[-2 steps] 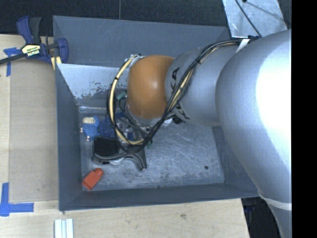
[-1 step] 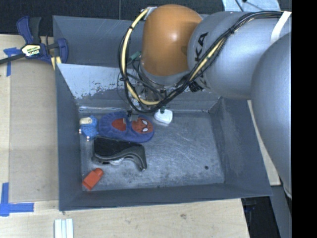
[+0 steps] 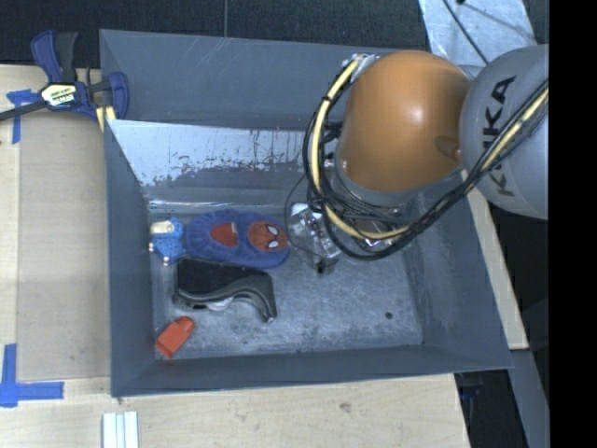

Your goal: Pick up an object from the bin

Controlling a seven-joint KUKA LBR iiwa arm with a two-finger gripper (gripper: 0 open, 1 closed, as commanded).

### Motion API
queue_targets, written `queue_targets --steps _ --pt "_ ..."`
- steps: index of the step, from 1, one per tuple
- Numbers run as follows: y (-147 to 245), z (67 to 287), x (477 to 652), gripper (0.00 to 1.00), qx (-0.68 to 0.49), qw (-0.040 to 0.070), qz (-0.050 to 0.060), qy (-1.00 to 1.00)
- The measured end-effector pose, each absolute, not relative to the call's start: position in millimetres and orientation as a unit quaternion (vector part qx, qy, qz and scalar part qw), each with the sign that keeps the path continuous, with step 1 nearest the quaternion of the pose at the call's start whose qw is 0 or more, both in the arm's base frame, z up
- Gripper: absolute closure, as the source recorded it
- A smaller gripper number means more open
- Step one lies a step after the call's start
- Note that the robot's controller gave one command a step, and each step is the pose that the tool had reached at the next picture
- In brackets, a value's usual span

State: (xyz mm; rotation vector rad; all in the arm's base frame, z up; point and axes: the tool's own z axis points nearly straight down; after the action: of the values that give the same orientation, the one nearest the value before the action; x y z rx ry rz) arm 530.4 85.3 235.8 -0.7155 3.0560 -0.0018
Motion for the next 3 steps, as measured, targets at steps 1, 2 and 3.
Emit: queue_targets --steps 1,2,3 --pt "146.3 156.9 528.3 1.00 -0.206 -0.002 0.001 0.979" --pt "142.6 161.5 530.5 0.00 -0.203 0.002 0.000 0.979" --pt "128.9 69.1 548.7 0.00 -0.189 0.005 0.003 0.982"
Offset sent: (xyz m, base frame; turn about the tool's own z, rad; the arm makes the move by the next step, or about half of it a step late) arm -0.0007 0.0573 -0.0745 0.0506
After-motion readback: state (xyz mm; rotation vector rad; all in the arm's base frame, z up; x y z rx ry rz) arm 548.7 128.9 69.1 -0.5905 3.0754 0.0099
